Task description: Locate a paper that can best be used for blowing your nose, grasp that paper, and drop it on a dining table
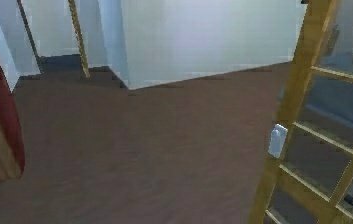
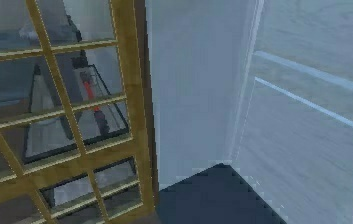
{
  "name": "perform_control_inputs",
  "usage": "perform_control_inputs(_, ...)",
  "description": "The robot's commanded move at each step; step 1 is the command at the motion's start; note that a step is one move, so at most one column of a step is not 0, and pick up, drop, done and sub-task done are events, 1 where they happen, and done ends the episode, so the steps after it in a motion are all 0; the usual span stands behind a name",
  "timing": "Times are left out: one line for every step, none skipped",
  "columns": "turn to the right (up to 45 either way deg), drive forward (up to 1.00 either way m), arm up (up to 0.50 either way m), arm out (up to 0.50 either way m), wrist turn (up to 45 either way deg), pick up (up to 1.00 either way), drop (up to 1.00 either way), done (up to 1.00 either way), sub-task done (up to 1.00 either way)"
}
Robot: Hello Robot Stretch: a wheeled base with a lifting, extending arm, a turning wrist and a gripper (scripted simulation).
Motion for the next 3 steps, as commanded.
perform_control_inputs(-15.0,0.00,0.00,0.00,0.0,0.00,0.00,0.00,0.00)
perform_control_inputs(0.0,0.75,0.00,0.00,0.0,0.00,0.00,0.00,0.00)
perform_control_inputs(39.0,0.00,0.00,0.00,0.0,0.00,0.00,0.00,0.00)
